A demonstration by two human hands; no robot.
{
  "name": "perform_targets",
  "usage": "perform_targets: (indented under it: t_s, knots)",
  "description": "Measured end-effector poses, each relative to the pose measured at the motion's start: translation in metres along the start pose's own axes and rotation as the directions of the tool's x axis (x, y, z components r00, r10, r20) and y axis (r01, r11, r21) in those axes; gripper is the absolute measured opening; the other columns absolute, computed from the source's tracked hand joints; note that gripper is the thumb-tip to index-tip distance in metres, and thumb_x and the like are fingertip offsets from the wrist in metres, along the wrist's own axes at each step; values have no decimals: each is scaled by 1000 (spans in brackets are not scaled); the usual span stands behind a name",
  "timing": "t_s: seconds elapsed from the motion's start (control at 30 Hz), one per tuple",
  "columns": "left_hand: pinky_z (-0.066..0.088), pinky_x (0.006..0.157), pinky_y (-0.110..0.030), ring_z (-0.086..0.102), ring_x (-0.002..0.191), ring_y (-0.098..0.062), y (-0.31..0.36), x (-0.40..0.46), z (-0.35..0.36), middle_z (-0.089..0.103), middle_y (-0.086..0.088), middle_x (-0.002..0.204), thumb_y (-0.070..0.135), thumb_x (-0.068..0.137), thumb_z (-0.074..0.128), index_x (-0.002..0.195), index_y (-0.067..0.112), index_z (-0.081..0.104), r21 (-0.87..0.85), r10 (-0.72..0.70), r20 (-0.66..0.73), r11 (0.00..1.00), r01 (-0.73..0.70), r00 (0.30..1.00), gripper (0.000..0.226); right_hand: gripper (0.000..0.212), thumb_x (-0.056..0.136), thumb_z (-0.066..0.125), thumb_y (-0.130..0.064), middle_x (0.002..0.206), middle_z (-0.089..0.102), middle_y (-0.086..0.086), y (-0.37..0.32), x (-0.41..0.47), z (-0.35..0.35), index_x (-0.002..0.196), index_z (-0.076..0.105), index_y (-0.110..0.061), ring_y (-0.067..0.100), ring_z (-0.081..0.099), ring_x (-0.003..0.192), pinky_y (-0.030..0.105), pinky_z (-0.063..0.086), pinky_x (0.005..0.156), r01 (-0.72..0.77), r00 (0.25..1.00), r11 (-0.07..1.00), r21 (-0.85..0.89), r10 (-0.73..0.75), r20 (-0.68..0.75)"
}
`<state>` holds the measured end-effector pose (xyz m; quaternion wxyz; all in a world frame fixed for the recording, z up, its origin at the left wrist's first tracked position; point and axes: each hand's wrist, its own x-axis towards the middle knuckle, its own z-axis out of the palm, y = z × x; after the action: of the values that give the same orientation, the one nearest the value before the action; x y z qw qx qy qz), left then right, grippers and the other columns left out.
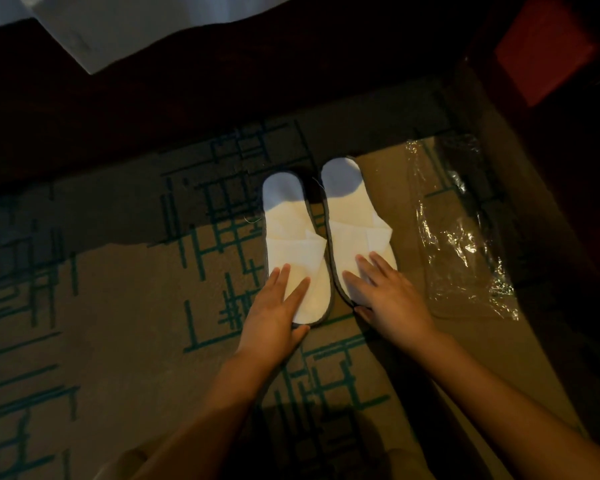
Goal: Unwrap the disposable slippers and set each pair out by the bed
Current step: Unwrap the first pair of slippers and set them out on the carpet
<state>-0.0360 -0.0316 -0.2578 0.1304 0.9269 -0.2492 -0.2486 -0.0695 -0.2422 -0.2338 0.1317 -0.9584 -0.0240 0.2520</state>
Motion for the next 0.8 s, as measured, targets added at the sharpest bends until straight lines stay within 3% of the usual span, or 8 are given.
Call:
perform_targets:
  t_s: [0.23,0.8]
  knots:
    - [14,118,-39,0,146,-29,3,29,-11,1,-12,158,36,82,62,145,25,17,-12,-8,-25,1000,7,1000,78,60,90,52,-28,159,14,6,14,23,-17,145,27,-26,26,5,147,43,21,116,27,999,999,-33,-29,-43]
    - [13,118,-37,-1,146,-26,-1,75,-31,0,-10,158,39,81,61,145,26,16,2,-32,-56,999,32,998,79,61,90,52,-28,159,8,2,31,77,-51,144,24,-28,25,1,147,44,20,115,1,1000,997,-78,0,12]
